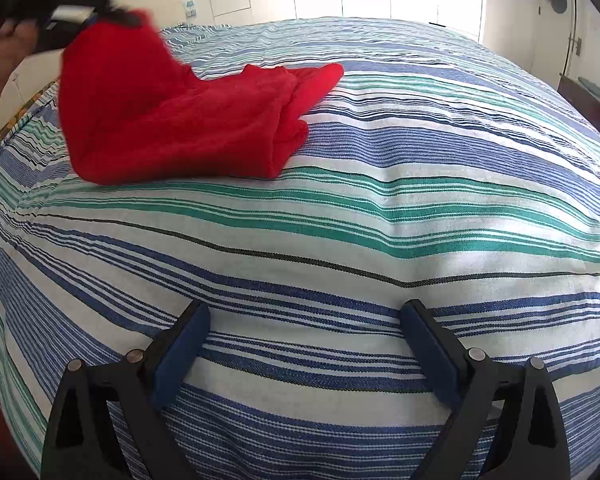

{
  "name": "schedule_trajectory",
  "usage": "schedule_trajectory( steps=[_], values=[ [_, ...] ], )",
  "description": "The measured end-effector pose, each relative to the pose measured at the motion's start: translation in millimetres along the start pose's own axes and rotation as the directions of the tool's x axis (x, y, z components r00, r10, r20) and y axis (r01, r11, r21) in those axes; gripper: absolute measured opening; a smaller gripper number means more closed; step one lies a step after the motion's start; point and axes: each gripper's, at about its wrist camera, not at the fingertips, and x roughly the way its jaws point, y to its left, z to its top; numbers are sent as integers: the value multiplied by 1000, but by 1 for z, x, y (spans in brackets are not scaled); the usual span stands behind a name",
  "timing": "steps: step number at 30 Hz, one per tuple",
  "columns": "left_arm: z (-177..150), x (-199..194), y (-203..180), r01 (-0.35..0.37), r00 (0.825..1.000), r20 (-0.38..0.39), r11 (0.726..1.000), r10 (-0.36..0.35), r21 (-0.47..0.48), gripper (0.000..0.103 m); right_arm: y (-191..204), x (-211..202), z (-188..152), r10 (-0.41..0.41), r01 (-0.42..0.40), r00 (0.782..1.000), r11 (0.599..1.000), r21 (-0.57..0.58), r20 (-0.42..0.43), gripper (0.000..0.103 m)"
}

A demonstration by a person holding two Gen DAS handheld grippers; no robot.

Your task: Fold small clothes

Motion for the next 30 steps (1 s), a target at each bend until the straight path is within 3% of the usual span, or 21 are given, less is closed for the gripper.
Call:
schedule_trajectory(
  steps=[1, 4, 5, 7, 8, 10, 13, 16, 18, 20, 21, 24, 26, 29, 30],
  values=[
    [-11, 22, -20, -13, 999, -46, 1000, 14, 21, 19, 0, 0, 0, 0, 0, 1000, 1000, 0, 0, 96],
    [-45, 46, -48, -30, 988, -147, 995, 43, 95, 22, 0, 0, 0, 0, 0, 1000, 1000, 0, 0, 96],
    [-60, 38, -51, -24, 989, -141, 990, 44, 142, 26, 0, 0, 0, 2, -2, 1000, 1000, 1, 0, 96],
    [-79, 13, -46, -19, 995, -89, 977, 38, 211, 51, -1, 0, 0, 8, -8, 1000, 1000, 4, 1, 96],
    [-89, -12, -31, -26, 999, -39, 972, 36, 232, 58, -1, 0, 0, 12, -12, 1000, 1000, 5, 2, 96],
    [-109, -53, 10, -70, 997, 50, 976, 61, 204, 83, -1, 1, 0, 21, -21, 1000, 1000, 8, 2, 96],
    [-126, -83, 85, -171, 983, 91, 980, 162, 100, 85, -2, 2, 1, 36, -36, 999, 999, 10, -2, 98],
    [-160, -83, 162, -278, 959, 41, 959, 280, -46, 82, -3, 2, 3, 56, -56, 998, 998, 20, -15, 100],
    [-179, -74, 187, -321, 946, 12, 942, 324, -98, 80, -3, -4, 10, 57, -56, 998, 998, 36, -39, 99],
    [-198, -67, 207, -330, 943, -13, 931, 332, -156, 80, -1, -18, 22, 75, -72, 997, 993, 89, -29, 95],
    [-204, -67, 212, -319, 946, -3, 932, 324, -173, 80, 0, -29, 30, 126, -126, 992, 982, 143, 8, 93],
    [-205, -63, 210, -325, 943, 26, 934, 332, -147, 82, 14, -39, 65, 279, -284, 959, 926, 249, 54, 93],
    [-201, -61, 209, -331, 941, 29, 933, 338, -140, 82, 23, -26, 91, 334, -327, 942, 890, 318, 35, 91],
    [-205, -64, 209, -329, 941, 41, 935, 336, -133, 82, 23, 17, 119, 328, -269, 944, 833, 483, -39, 83],
    [-205, -65, 208, -329, 941, 44, 936, 336, -125, 82, 21, 31, 123, 319, -235, 945, 814, 531, -70, 65]
  ],
)
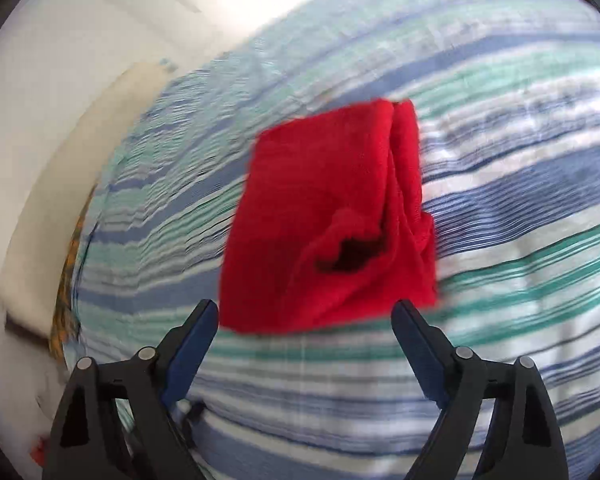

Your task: Fold small clothes

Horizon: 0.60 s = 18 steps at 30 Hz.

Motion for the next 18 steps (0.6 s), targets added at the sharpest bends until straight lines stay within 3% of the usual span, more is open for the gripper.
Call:
schedule_trajectory(
  steps=[1, 2, 5, 7, 8, 10, 12, 13, 15, 16, 18],
  values=[
    [-1, -2, 0, 1, 1000, 2, 1000, -1, 5, 82, -5, 12, 8, -20, 21, 999, 999, 42, -31, 46],
    [-6, -5, -1, 4, 1000, 6, 1000, -4, 9, 82, -8, 20, 13, -40, 44, 997, 997, 69, -58, 6],
    [-11, -5, 1, 11, 1000, 11, 1000, -11, 10, 82, -4, -6, 15, 79, -79, 996, 997, 15, 31, 7],
    [-11, -3, -2, 1, 1000, 11, 1000, -1, 17, 85, -7, -22, 8, 82, -74, 993, 993, -95, 87, 7],
    [-11, -1, -3, -6, 1000, 11, 1000, 6, 22, 86, -16, -18, 5, 49, -41, 996, 994, -103, 74, 7],
    [-11, 1, -5, -19, 1000, 11, 999, 19, 32, 86, -48, 10, 4, -32, 30, 999, 998, -58, -37, 8],
    [-11, 0, -5, -21, 1000, 14, 999, 21, 31, 87, -60, 16, 1, -2, -1, 998, 999, -51, -55, 9],
    [-12, 0, -5, -21, 1000, 15, 999, 21, 30, 87, -54, 11, 0, 15, -18, 999, 997, -73, -43, 15],
    [-13, 1, -5, -26, 999, 19, 999, 25, 34, 88, -41, -3, 3, 40, -45, 998, 990, -133, -40, 42],
    [-13, 2, -6, -30, 999, 22, 999, 29, 36, 89, -38, -13, 8, 38, -43, 999, 986, -160, -28, 49],
    [-13, 3, -6, -33, 999, 23, 999, 32, 36, 90, -30, -34, 18, 29, -24, 999, 978, -209, 22, 52]
  ],
)
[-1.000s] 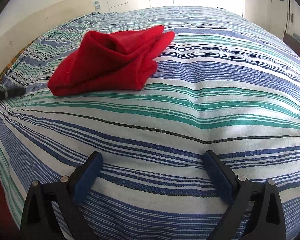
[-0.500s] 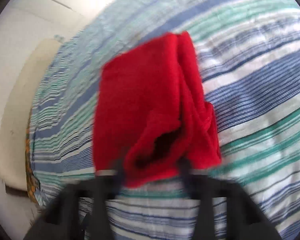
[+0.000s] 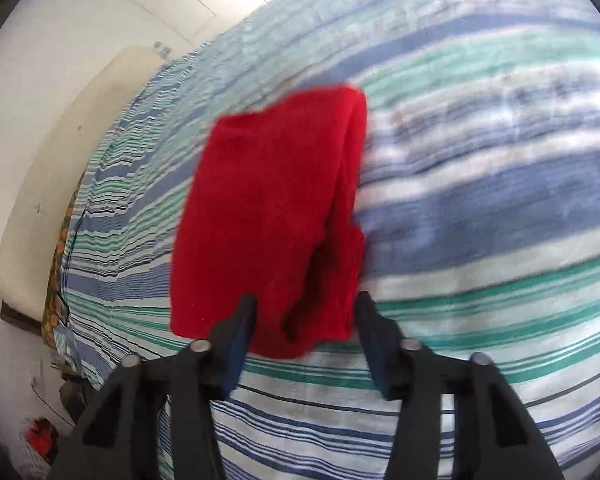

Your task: Fold small clothes

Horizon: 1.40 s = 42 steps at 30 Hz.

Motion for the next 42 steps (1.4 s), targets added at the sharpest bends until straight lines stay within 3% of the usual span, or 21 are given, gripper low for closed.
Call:
schedule_trajectory(
  steps=[3, 8, 10, 11, 13, 14, 16, 17, 18, 20, 21, 24, 29, 31, 34, 38, 41, 42],
  values=[
    [1, 2, -2, -7, 1000, -2, 1000, 7, 1, 92, -4, -8, 30, -15, 15, 999, 1000, -4, 35, 52],
    [1, 1, -1, -8, 1000, 0, 1000, 8, 3, 93, -27, 40, 83, -69, 69, 998, 995, 66, -2, 51],
    [1, 1, 0, -5, 1000, 0, 1000, 5, 2, 93, -23, 58, 95, -104, 105, 994, 993, 51, -17, 12],
    [0, 1, 0, -4, 1000, 1, 1000, 4, 3, 93, -14, 56, 100, -125, 125, 992, 992, 4, 21, 6],
    [0, 3, -1, -9, 1000, 1, 1000, 9, 5, 95, -4, 43, 101, -97, 104, 989, 993, -55, 114, 5],
    [1, 5, -2, -13, 1000, 1, 1000, 13, 7, 96, -7, 45, 99, -148, 155, 982, 987, -52, 115, 5],
    [0, 6, -3, -21, 1000, 3, 1000, 21, 5, 98, -25, 64, 95, -229, 229, 973, 973, -28, 21, 13],
    [0, 6, -2, -24, 1000, 6, 1000, 24, 3, 99, -33, 70, 90, -257, 257, 966, 966, -18, -23, 29],
    [0, 6, -2, -27, 1000, 7, 1000, 27, 1, 100, -39, 67, 84, -267, 267, 964, 964, -10, -13, 48],
    [0, 7, -1, -32, 999, 8, 999, 32, -5, 102, -43, 43, 71, -256, 255, 964, 967, 21, 67, 68],
    [0, 8, -1, -33, 999, 8, 999, 33, -9, 102, -43, 30, 63, -251, 249, 963, 968, 34, 96, 73],
    [-2, 8, -2, -45, 999, 18, 999, 45, -4, 102, -45, -12, 34, -274, 273, 948, 962, 31, 164, 79],
    [-6, 5, -1, -52, 998, 18, 999, 52, -12, 102, -51, -85, -54, -365, 336, 893, 930, 150, 263, 92],
    [-8, 2, 0, -55, 998, 16, 998, 56, -13, 102, -55, -105, -97, -419, 381, 866, 907, 180, 275, 95],
    [-11, -1, 0, -56, 998, 2, 998, 57, -5, 102, -54, -113, -144, -481, 452, 841, 876, 164, 247, 95],
    [-15, -5, 4, -40, 999, -16, 999, 40, -2, 102, -52, -116, -164, -535, 537, 813, 841, 62, 230, 95],
    [-18, -7, 7, -16, 1000, -26, 1000, 16, 15, 102, -54, -114, -160, -580, 586, 783, 809, 49, 226, 95],
    [-18, -7, 8, -7, 1000, -30, 1000, 8, 18, 102, -58, -112, -162, -585, 588, 783, 807, 55, 212, 95]
  ],
)
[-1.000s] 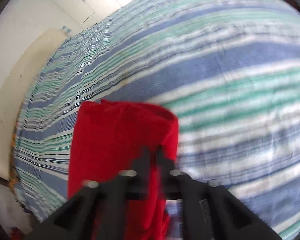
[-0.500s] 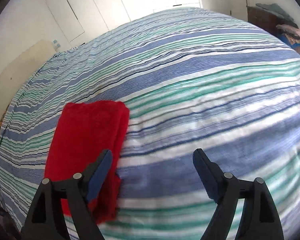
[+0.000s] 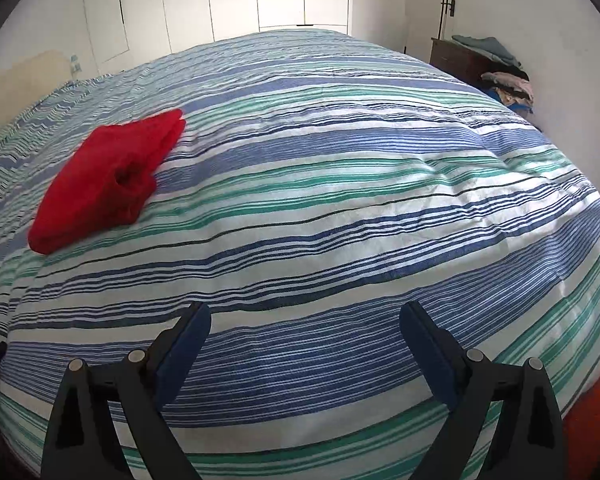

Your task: Fold small clothes

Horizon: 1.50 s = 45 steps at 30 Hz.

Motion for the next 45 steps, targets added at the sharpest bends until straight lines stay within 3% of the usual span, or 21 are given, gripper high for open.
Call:
schedule_trajectory(
  steps=[4, 8, 45],
  values=[
    [1, 0, 3, 28, 1000, -12, 1000, -28, 2, 102, 0, 19, -13, -7, 6, 998, 1000, -17, -58, 97],
    [-1, 0, 2, 30, 1000, -3, 1000, -30, 7, 102, 3, 20, -18, -26, 24, 998, 999, -40, -53, 102],
    [-1, 3, -4, -11, 1000, 2, 1000, 11, 15, 102, 4, 24, -24, -30, 29, 999, 998, -58, -25, 103]
  ],
)
